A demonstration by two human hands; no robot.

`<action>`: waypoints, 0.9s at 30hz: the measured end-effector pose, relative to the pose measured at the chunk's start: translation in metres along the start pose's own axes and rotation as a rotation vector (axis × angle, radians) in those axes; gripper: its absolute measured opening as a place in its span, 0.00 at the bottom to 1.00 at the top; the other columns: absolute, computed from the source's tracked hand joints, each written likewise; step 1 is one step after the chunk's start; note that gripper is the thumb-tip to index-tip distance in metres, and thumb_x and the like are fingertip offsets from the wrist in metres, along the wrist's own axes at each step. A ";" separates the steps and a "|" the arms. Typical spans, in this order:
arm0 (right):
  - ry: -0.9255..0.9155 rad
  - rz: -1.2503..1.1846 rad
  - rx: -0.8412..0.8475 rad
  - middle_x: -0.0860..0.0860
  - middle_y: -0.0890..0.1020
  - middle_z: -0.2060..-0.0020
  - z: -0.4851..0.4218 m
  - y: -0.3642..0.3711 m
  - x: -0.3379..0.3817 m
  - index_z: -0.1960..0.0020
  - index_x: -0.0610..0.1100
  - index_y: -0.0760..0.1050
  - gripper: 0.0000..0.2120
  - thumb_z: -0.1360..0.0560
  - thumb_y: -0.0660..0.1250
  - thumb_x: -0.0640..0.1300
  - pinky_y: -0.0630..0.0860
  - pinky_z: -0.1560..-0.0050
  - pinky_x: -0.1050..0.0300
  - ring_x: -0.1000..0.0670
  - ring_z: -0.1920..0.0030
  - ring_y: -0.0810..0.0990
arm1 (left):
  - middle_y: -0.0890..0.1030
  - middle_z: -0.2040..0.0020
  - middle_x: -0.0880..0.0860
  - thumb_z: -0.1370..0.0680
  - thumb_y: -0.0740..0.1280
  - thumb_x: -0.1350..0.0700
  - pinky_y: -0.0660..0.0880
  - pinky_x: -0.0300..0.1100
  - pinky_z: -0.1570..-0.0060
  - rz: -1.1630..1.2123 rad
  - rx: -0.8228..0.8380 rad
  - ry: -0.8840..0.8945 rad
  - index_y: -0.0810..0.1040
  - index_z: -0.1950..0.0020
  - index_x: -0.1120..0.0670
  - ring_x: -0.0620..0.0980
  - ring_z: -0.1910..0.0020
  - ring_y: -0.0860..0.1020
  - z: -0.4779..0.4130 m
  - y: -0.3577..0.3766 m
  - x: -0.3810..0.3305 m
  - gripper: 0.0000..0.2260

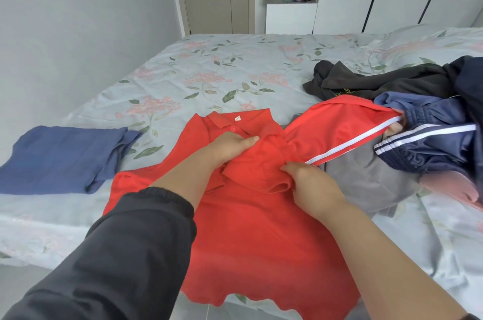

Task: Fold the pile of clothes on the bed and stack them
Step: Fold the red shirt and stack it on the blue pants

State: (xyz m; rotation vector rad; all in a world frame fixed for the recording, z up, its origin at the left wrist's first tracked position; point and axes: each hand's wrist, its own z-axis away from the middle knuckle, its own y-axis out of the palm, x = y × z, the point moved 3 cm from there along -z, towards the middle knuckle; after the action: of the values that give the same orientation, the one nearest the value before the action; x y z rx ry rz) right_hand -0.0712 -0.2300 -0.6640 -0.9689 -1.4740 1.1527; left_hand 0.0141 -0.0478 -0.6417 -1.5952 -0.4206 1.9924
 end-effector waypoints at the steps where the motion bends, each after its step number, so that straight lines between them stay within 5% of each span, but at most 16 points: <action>1: 0.046 -0.017 -0.071 0.45 0.79 0.41 0.001 -0.006 -0.003 0.35 0.49 0.72 0.22 0.26 0.57 0.35 0.74 0.44 0.50 0.42 0.41 0.76 | 0.81 0.62 0.47 0.24 0.63 0.38 0.73 0.34 0.66 0.038 0.060 0.004 0.81 0.55 0.52 0.43 0.66 0.79 0.005 0.001 -0.001 0.18; 3: 0.119 -0.037 -0.238 0.43 0.83 0.52 0.002 -0.019 -0.008 0.41 0.47 0.76 0.17 0.27 0.57 0.36 0.75 0.54 0.49 0.39 0.51 0.80 | 0.82 0.52 0.46 0.24 0.64 0.38 0.76 0.37 0.57 0.081 0.130 0.025 0.80 0.47 0.49 0.43 0.56 0.80 0.012 0.004 -0.002 0.16; 5: 0.107 -0.081 -0.269 0.43 0.83 0.51 0.002 -0.023 -0.012 0.40 0.46 0.76 0.18 0.27 0.58 0.36 0.75 0.53 0.49 0.39 0.49 0.80 | 0.82 0.49 0.49 0.23 0.69 0.50 0.77 0.38 0.56 0.008 0.115 0.059 0.79 0.46 0.50 0.44 0.55 0.80 0.017 0.005 -0.003 0.08; 9: -0.042 -0.084 0.120 0.46 0.67 0.28 0.003 -0.003 -0.013 0.26 0.47 0.62 0.30 0.27 0.63 0.41 0.60 0.29 0.53 0.46 0.29 0.64 | 0.83 0.59 0.53 0.21 0.65 0.62 0.78 0.37 0.69 0.334 0.053 -0.075 0.75 0.38 0.55 0.46 0.68 0.80 0.022 0.003 0.006 0.12; 10: -0.044 -0.058 0.161 0.46 0.61 0.25 0.003 0.000 -0.014 0.24 0.48 0.59 0.32 0.27 0.64 0.44 0.55 0.26 0.53 0.47 0.26 0.60 | 0.83 0.55 0.54 0.21 0.66 0.61 0.79 0.40 0.64 0.247 0.068 -0.113 0.75 0.38 0.55 0.48 0.64 0.81 0.023 -0.001 0.009 0.12; 13: -0.024 -0.023 0.121 0.47 0.56 0.23 -0.001 0.005 -0.018 0.23 0.49 0.55 0.35 0.27 0.64 0.48 0.51 0.25 0.50 0.48 0.24 0.55 | 0.75 0.34 0.54 0.24 0.69 0.53 0.72 0.44 0.40 -0.557 -0.031 -0.052 0.70 0.29 0.53 0.54 0.37 0.74 0.021 -0.011 0.015 0.23; 16: -0.072 -0.011 0.027 0.49 0.55 0.23 -0.001 0.011 -0.015 0.23 0.52 0.54 0.35 0.27 0.63 0.45 0.48 0.25 0.50 0.48 0.24 0.53 | 0.73 0.35 0.53 0.28 0.69 0.48 0.72 0.47 0.42 -0.764 -0.290 0.190 0.64 0.27 0.48 0.55 0.36 0.71 0.017 -0.005 -0.002 0.30; 20: -0.112 -0.054 0.017 0.52 0.59 0.24 -0.005 0.019 -0.013 0.24 0.53 0.57 0.32 0.25 0.61 0.40 0.49 0.26 0.53 0.51 0.24 0.55 | 0.74 0.41 0.54 0.27 0.67 0.44 0.70 0.49 0.44 -0.979 -0.463 0.554 0.71 0.35 0.53 0.55 0.39 0.70 0.001 0.028 -0.032 0.24; 27: -0.113 -0.078 0.006 0.54 0.60 0.25 -0.011 0.024 -0.020 0.24 0.54 0.58 0.29 0.23 0.57 0.39 0.50 0.27 0.59 0.53 0.25 0.56 | 0.76 0.44 0.55 0.24 0.60 0.62 0.66 0.47 0.53 -1.186 -0.368 0.675 0.76 0.42 0.57 0.57 0.43 0.72 -0.032 0.059 -0.050 0.12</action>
State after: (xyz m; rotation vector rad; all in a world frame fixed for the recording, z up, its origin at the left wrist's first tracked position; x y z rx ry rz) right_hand -0.0565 -0.2415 -0.6908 -0.8461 -1.5834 1.1710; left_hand 0.0391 -0.1270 -0.6427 -1.5130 -1.1369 0.4798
